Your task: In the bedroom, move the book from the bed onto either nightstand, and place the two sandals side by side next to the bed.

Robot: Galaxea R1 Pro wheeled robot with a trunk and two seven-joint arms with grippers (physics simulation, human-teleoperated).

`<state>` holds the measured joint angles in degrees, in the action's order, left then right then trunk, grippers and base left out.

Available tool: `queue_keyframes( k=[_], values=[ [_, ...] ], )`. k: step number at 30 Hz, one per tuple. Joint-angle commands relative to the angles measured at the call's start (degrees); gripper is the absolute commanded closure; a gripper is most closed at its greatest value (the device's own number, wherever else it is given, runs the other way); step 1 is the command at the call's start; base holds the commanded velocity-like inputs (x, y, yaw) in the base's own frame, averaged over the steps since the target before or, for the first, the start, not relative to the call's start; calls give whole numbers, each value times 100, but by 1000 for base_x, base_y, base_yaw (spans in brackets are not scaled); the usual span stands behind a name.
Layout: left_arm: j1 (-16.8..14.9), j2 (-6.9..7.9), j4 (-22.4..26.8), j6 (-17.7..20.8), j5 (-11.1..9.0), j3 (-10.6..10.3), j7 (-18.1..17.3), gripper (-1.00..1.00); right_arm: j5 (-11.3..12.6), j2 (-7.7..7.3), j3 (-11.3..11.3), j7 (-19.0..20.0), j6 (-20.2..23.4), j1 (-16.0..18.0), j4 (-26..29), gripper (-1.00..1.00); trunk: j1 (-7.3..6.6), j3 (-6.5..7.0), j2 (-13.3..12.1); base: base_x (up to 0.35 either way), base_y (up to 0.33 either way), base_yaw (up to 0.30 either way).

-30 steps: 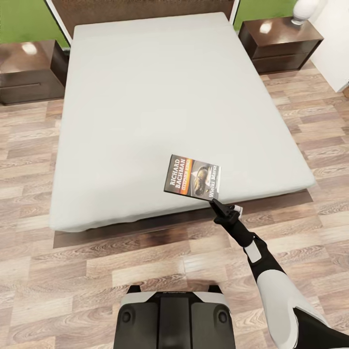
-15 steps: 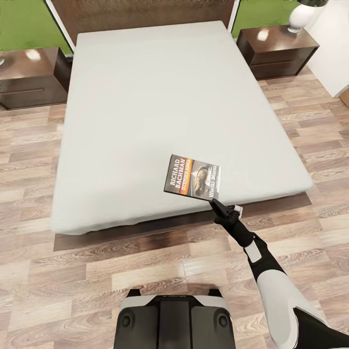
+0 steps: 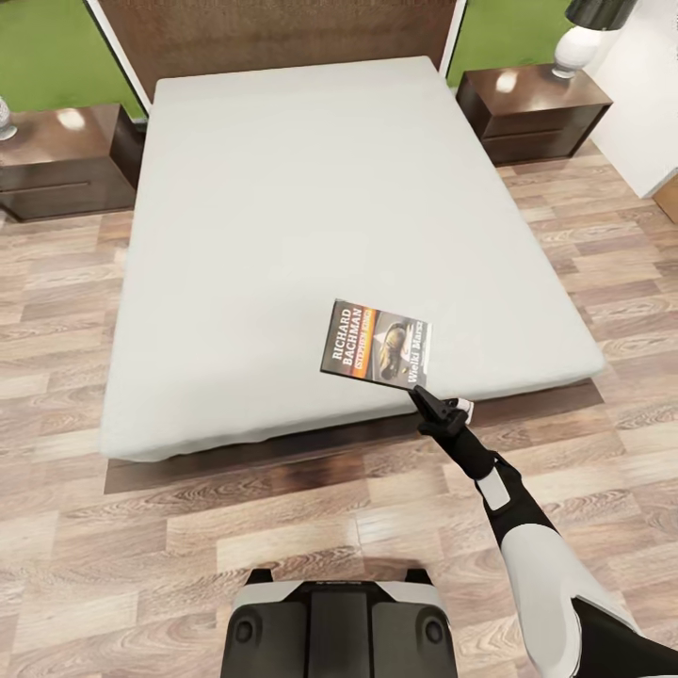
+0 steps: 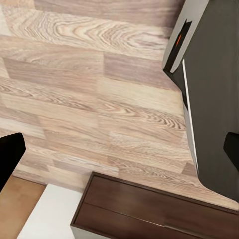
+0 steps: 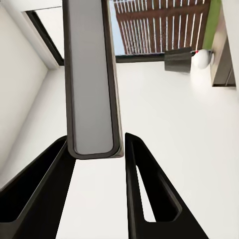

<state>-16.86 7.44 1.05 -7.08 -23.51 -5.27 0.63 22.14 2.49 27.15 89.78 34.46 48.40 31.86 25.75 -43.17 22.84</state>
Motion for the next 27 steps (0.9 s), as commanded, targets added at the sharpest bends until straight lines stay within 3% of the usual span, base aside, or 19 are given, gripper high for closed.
queue_keyframes(
  k=[1,27],
  values=[
    [-1,3,-2,-15,-42,-48,5,-100,-25,4,26,22,61,3,3,100,3,4,8,0,0,0],
    [101,324,-12,-13,-45,-36,15,-100,-25,31,19,22,61,3,4,100,3,242,8,0,0,0]
  ],
)
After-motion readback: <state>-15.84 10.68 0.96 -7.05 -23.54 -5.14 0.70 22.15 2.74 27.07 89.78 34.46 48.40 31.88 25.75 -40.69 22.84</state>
